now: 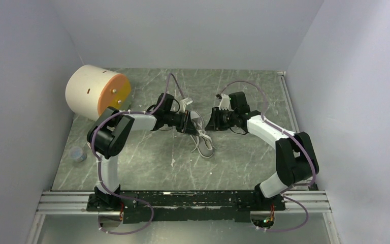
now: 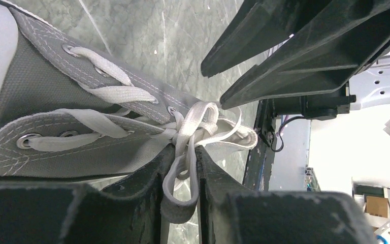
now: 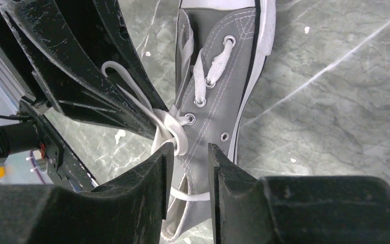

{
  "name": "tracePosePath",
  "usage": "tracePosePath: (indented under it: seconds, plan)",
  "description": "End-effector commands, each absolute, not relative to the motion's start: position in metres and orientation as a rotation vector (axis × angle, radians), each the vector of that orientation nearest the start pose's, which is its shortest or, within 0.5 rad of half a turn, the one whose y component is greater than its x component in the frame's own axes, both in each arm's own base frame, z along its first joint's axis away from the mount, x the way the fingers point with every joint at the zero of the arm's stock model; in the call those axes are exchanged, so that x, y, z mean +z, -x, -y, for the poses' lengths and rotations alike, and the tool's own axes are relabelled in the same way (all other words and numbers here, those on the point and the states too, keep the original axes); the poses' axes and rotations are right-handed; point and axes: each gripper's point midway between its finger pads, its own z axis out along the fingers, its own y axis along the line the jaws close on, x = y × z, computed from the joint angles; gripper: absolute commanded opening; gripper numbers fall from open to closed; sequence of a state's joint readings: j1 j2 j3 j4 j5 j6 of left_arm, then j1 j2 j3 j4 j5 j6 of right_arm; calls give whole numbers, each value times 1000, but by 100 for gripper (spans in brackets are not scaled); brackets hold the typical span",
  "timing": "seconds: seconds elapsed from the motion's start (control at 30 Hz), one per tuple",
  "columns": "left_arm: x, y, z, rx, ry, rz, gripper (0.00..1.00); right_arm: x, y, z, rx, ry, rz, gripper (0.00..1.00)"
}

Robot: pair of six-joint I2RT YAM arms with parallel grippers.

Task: Tie the shoes

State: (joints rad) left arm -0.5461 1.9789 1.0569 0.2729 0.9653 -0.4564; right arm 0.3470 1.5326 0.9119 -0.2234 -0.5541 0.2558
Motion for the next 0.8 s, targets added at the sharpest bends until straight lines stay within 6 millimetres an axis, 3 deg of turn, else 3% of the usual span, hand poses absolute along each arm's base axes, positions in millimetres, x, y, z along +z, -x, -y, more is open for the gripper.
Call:
tracePosePath:
  seconds: [0.0,0.17,0.43,0.77]
  plan:
    - [76,-282,355,-1610,-728,-2215,27,99,-309,-231,1007,393,-2405,35]
    - [76,-281,354,-1617,-729,-2213,27,92,-304,-240,1027,424,-2422,34]
    - [79,-281,356,-1626,-711,-2207,40,99,-305,-238,1016,425,-2382,0]
    - [93,-283,363,-1671,-653,-2143,37,100,-296,-236,1019,450,-2379,0]
